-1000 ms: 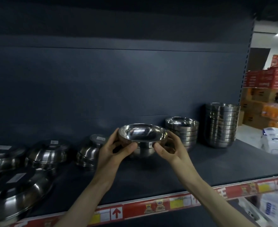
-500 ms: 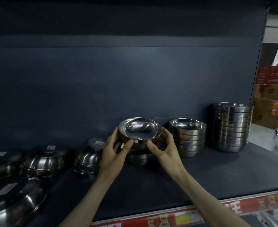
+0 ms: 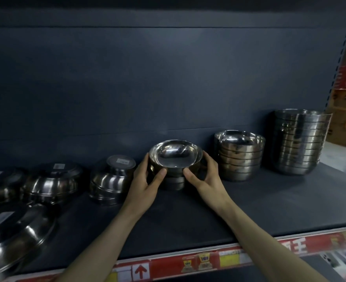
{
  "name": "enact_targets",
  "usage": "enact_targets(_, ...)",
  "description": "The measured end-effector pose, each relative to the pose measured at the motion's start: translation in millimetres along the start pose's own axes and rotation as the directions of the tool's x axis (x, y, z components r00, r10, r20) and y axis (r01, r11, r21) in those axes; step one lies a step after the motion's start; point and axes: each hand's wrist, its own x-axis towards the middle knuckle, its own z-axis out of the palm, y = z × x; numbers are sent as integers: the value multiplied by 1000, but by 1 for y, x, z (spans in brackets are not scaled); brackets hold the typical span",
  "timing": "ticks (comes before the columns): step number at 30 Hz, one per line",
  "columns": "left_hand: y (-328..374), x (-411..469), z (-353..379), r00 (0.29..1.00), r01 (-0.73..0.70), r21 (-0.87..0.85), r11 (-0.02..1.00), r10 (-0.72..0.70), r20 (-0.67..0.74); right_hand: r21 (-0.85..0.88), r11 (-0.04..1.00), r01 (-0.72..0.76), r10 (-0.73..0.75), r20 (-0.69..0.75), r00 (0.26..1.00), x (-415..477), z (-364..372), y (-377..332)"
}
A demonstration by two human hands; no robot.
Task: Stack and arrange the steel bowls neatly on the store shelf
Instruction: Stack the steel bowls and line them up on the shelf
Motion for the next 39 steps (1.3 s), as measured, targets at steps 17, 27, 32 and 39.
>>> enact_targets(17, -5, -1, 3, 999, -4, 68, 998, 2, 36, -5, 999, -51, 51, -23, 998, 11, -2, 22)
enact_targets(27, -9, 0, 6, 997, 69, 83, 994, -70, 12, -30, 997, -69, 66, -102, 993, 9, 2, 16)
enact_targets(32, -7, -2, 7, 997, 77, 84, 993, -76, -13, -85, 993, -80, 68, -133, 989, 7, 2, 15)
enact_targets(39, 1, -6, 6, 993, 111, 118, 987, -107, -44, -160, 974, -159, 129, -186, 974, 4, 4, 8)
